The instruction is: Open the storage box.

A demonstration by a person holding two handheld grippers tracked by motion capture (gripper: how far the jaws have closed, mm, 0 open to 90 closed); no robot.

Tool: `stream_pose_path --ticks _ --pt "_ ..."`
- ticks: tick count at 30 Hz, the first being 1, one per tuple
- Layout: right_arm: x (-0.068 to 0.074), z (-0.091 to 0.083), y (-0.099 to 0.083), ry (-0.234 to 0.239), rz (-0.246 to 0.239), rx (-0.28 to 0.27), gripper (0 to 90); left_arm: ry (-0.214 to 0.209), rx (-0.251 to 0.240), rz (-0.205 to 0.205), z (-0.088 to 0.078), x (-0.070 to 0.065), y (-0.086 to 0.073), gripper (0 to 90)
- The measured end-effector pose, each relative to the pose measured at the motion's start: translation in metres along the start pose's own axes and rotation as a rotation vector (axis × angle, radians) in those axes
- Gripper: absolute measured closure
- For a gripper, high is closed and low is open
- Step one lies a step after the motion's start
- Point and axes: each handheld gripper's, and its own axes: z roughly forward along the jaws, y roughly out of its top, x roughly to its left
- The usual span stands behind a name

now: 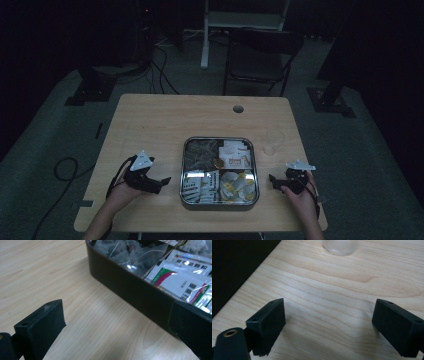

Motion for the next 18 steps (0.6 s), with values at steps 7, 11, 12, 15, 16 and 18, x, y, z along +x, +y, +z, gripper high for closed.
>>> stream_pose_path --ticks 7,11,12,15,16,18 --pt "0.000 0.000 0.000 0.000 0.000 0.000 10.8 -0.028 -0.022 0.025 0.004 -0.006 0.014 1.4" --pt "0.000 0.000 0.000 0.000 0.000 0.000 10.8 -0.052 -0.025 0.043 0.009 -0.011 0.021 1.4" --pt "0.000 0.000 0.000 0.000 0.000 0.000 10.8 -0.052 -0.025 0.043 0.009 -0.011 0.021 1.4" --pt "0.000 0.000 0.000 0.000 0.000 0.000 10.8 -0.074 -0.022 0.065 0.015 -0.016 0.027 1.4" --pt "0.000 0.000 0.000 0.000 0.000 0.000 10.8 -0.078 -0.021 0.071 0.017 -0.018 0.029 1.4" --pt "0.000 0.000 0.000 0.000 0.000 0.000 10.8 -0.094 -0.022 0.077 0.020 -0.021 0.032 1.3"
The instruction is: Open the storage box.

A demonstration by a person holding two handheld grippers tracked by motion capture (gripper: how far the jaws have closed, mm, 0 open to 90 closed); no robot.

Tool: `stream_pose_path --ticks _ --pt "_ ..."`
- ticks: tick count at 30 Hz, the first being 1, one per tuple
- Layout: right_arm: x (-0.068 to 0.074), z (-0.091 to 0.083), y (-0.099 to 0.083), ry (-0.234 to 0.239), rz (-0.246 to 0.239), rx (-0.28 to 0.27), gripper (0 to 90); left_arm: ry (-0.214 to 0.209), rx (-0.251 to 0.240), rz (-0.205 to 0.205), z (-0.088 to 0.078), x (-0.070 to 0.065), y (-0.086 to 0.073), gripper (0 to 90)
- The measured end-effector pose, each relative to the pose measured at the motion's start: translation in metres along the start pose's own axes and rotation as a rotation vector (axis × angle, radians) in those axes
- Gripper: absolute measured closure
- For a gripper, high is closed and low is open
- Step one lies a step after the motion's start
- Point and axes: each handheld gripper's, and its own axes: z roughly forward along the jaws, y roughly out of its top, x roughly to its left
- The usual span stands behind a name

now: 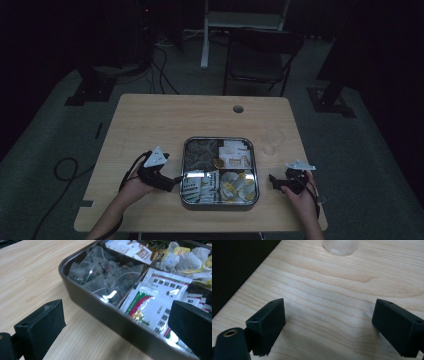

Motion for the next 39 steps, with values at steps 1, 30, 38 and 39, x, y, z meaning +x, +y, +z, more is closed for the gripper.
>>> stream_pose_path --ticks 1,30,38,39 --pt "0.000 0.000 0.000 0.000 0.000 0.000 10.8 -0.004 -0.002 0.002 0.002 -0.001 0.002 1.4" --pt "0.000 0.000 0.000 0.000 0.000 0.000 10.8 -0.127 0.002 0.075 0.048 -0.022 0.040 2.6" --pt "0.000 0.000 0.000 0.000 0.000 0.000 10.8 -0.137 0.015 0.087 0.058 -0.026 0.045 2.7" --pt "0.000 0.000 0.000 0.000 0.000 0.000 10.8 -0.139 0.018 0.086 0.059 -0.027 0.046 2.7"
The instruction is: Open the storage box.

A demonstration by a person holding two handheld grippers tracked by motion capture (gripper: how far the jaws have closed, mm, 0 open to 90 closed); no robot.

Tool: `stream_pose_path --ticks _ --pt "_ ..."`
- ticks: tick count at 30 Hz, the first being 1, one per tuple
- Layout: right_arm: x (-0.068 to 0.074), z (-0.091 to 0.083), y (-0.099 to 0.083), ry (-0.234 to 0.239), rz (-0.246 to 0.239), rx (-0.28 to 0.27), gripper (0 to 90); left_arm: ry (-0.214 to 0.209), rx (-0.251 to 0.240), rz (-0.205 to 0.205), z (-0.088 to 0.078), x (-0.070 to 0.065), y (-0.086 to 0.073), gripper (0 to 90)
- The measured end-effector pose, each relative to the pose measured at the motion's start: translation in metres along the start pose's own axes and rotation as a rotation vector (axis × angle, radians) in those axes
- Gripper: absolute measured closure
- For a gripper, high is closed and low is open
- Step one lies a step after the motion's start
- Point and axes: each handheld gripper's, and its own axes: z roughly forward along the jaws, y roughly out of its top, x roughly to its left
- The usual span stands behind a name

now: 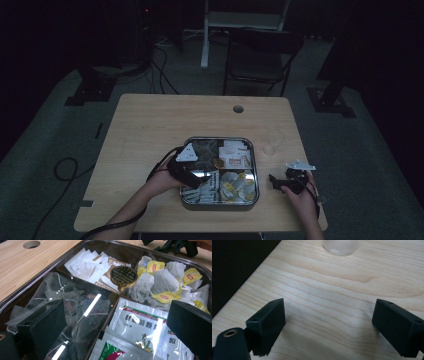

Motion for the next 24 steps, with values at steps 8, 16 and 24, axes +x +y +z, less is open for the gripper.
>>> stream_pose_path --ticks 8,16,24 --pt "0.000 0.000 0.000 0.000 0.000 0.000 10.8 -0.012 0.014 0.018 0.009 -0.001 0.008 2.7" --pt "0.000 0.000 0.000 0.000 0.000 0.000 10.8 -0.017 0.036 0.036 0.019 -0.002 0.015 4.9" --pt "0.000 0.000 0.000 0.000 0.000 0.000 10.8 -0.033 0.063 0.056 0.029 -0.002 0.022 6.9"
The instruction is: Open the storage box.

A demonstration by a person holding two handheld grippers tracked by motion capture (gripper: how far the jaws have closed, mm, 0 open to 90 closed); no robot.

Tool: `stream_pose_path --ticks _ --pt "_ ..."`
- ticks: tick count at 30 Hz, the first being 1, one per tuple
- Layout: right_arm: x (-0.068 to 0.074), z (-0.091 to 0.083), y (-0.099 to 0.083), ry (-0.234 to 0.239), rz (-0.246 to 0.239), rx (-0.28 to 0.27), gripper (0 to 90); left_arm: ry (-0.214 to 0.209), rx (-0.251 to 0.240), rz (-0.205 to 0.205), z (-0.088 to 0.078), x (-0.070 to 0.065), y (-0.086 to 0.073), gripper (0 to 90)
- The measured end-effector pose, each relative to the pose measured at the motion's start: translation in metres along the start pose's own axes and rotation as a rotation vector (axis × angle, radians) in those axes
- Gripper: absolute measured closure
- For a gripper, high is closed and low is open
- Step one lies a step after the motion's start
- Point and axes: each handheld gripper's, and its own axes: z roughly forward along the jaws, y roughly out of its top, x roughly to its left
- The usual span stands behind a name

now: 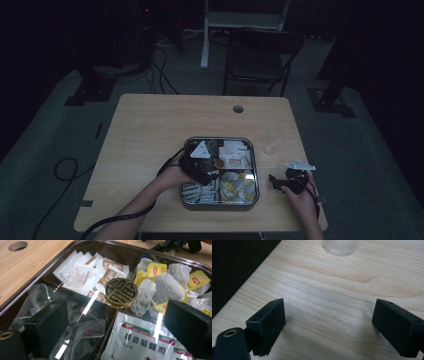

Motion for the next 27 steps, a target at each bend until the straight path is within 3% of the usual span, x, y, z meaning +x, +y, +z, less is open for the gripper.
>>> stream_pose_path --ticks 3,4,11,17,25,27 --pt "0.000 0.000 0.000 0.000 0.000 0.000 10.8 -0.010 0.005 0.004 0.003 0.000 0.003 7.5" --pt "0.000 0.000 0.000 0.000 0.000 0.000 10.8 -0.016 0.003 0.008 0.004 0.000 0.003 12.8" --pt "0.000 0.000 0.000 0.000 0.000 0.000 10.9 -0.048 0.013 0.028 0.012 -0.001 0.010 26.9" --pt "0.000 0.000 0.000 0.000 0.000 0.000 10.9 -0.023 0.042 0.069 0.018 -0.001 0.012 40.7" --pt "0.000 0.000 0.000 0.000 0.000 0.000 10.8 -0.032 0.042 0.050 0.022 0.002 0.015 58.5" --pt "0.000 0.000 0.000 0.000 0.000 0.000 10.9 -0.038 0.047 0.045 0.022 0.002 0.016 58.8"
